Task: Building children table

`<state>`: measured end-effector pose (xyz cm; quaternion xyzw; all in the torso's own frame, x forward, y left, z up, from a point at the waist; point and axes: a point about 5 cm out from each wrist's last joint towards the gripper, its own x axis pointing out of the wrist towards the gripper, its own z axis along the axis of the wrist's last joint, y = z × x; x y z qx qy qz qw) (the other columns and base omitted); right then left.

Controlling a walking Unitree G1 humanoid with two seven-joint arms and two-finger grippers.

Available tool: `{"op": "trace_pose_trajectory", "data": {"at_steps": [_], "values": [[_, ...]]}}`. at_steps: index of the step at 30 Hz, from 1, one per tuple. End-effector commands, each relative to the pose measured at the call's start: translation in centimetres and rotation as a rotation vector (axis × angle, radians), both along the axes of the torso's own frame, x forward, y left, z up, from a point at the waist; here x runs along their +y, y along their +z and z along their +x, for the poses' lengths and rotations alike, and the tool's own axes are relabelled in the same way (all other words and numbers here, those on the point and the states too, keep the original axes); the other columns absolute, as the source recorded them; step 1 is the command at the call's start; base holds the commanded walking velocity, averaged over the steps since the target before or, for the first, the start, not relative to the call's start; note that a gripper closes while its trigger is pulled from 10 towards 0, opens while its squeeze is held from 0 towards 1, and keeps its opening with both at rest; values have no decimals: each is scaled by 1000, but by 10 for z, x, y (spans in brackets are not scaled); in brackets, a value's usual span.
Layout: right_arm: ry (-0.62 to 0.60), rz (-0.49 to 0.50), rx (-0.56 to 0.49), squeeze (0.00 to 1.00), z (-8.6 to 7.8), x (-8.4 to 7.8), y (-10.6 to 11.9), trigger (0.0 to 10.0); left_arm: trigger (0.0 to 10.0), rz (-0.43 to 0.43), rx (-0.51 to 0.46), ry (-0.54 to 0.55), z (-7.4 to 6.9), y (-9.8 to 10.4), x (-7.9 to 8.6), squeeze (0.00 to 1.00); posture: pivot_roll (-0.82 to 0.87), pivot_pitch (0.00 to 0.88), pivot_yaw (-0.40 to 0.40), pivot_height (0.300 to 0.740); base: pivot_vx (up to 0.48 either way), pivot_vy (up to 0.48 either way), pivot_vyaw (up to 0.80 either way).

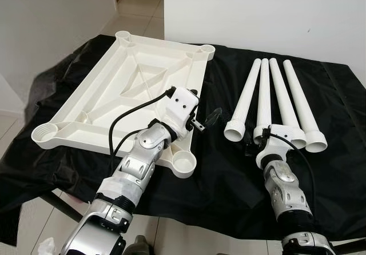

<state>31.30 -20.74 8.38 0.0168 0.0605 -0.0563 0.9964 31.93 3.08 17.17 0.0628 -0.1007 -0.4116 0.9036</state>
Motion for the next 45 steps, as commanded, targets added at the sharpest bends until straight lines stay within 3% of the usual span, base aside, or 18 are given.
{"op": "trace_pose_trajectory", "data": {"at_steps": [1,5,6,8,9,10,12,13,23,24,25,33,40,41,43,44,45], "values": [[-7,-11,-1,0,2,-1,0,10000,10000,29,8,-78,-6,-2,-5,0,28,0,-11,740,0,0,0],[-15,-12,-5,0,5,-4,1,10000,10000,51,14,-134,-12,-4,-8,0,29,0,-10,740,0,0,0],[-16,-7,-3,0,6,-4,1,9373,10000,56,20,-147,-14,-5,-9,0,29,0,-10,740,0,0,0],[-16,-2,-2,0,6,-4,1,9098,10000,62,21,-158,-15,-6,-9,0,30,0,-10,740,0,0,0],[-22,4,1,0,7,-5,1,3294,10000,67,20,-166,-16,-6,-10,0,31,0,-10,740,0,0,0],[-24,14,3,0,8,-5,0,2745,10000,71,19,-173,-17,-6,-11,0,32,0,-11,740,0,0,0],[-24,14,3,0,8,-5,0,2745,10000,71,19,-173,-17,-6,-11,0,32,0,-11,740,0,0,0],[-18,45,19,0,9,-5,-2,0,10000,70,21,-172,-16,-5,-11,0,33,0,-13,740,0,0,0],[-25,33,2,0,6,-6,-3,0,10000,24,61,-174,-14,3,-11,0,26,0,-13,740,0,0,0],[-51,14,-18,0,5,-8,-1,4510,10000,2,79,-187,-15,5,-11,0,25,0,-15,740,0,0,0],[-85,-3,-57,0,3,-10,3,10000,10000,-20,92,-203,-15,8,-12,0,24,0,-14,740,0,0,0],[-158,-26,-271,0,-8,-15,26,10000,10000,-88,147,-260,-14,19,-12,0,15,0,-10,740,0,0,0],[-85,-67,-456,0,-21,-8,50,10000,10000,-119,233,-331,-12,23,-13,0,7,0,-1,740,0,0,0],[-53,-90,-489,0,-23,-3,55,10000,10000,-141,258,-357,-11,27,-13,247,5,0,1,740,0,0,0],[-53,-90,-489,0,-23,-3,55,10000,10000,-141,258,-357,-11,27,-13,247,5,0,1,740,0,0,0],[-25,-106,-508,0,-24,2,58,10000,10000,-168,286,-379,-10,31,-13,945,4,0,1,740,0,0,0],[-25,-106,-508,0,-24,2,58,10000,10000,-168,286,-379,-10,31,-13,945,4,0,1,740,0,0,0]]}}
